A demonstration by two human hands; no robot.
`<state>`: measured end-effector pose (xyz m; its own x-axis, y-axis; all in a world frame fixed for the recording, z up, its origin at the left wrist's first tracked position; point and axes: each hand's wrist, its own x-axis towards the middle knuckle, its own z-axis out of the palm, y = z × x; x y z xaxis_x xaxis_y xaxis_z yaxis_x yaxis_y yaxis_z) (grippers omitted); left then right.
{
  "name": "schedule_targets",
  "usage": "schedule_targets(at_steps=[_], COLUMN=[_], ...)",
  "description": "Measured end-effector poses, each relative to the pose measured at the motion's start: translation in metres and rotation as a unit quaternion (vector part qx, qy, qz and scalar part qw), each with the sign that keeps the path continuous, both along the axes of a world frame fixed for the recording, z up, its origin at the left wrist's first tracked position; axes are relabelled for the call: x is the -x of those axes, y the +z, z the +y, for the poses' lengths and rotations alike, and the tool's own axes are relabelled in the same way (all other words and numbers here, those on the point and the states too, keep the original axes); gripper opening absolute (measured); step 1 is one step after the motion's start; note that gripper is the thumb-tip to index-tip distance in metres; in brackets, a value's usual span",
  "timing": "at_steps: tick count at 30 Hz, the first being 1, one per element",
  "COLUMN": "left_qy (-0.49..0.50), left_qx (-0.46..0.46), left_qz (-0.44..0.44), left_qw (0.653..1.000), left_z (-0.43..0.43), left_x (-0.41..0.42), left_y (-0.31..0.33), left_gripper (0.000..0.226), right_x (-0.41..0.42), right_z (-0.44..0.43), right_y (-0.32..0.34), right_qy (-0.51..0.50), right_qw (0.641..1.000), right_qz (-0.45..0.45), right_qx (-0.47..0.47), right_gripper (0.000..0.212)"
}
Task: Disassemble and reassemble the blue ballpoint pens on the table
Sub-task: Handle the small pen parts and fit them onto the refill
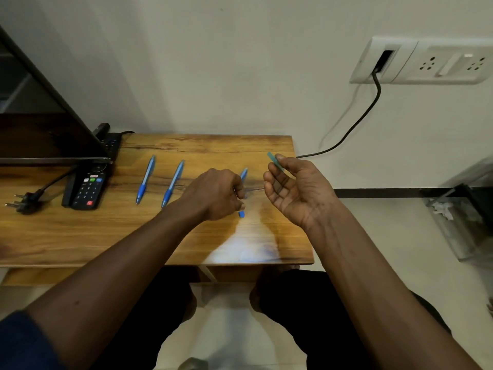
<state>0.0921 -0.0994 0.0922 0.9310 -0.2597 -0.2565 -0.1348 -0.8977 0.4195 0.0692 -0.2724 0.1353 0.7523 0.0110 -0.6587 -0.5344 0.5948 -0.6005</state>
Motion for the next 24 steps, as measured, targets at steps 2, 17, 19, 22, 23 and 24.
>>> schedule_targets(at_steps=[2,17,19,22,23,24], left_qy=[-0.015,0.118,0.178,0.194,0.192,0.191], left_qx=[-0.02,0.315,0.449,0.531,0.542,0.549], left_qz=[0.006,0.063,0.091,0.121,0.128,0.132], left_qw=[1.0,0.94,0.871,0.816,0.808,0.803], left_z=[-0.003,-0.009,-0.008,-0.005,-0.005,-0.004], left_x=[0.0,-0.004,-0.007,-0.009,-0.009,-0.009], left_y=[-0.006,0.007,0.024,0.039,0.041,0.043], left_gripper=[0.018,0.01,0.011,0.009,0.009,0.009], right_x=[0.0,-0.003,-0.002,-0.002,-0.001,-0.001], right_z=[-0.001,-0.006,-0.007,-0.005,-0.005,-0.004], right_y=[0.0,-0.003,-0.002,-0.001,-0.001,-0.001], right_qy=[0.0,-0.057,-0.074,-0.084,-0.086,-0.087], right_qw=[1.0,0.998,0.997,0.995,0.995,0.995], right_qz=[-0.001,-0.015,-0.017,-0.018,-0.02,-0.022], right_qx=[0.001,-0.02,-0.031,-0.047,-0.05,-0.052], right_gripper=[0.026,0.036,0.036,0.033,0.032,0.032])
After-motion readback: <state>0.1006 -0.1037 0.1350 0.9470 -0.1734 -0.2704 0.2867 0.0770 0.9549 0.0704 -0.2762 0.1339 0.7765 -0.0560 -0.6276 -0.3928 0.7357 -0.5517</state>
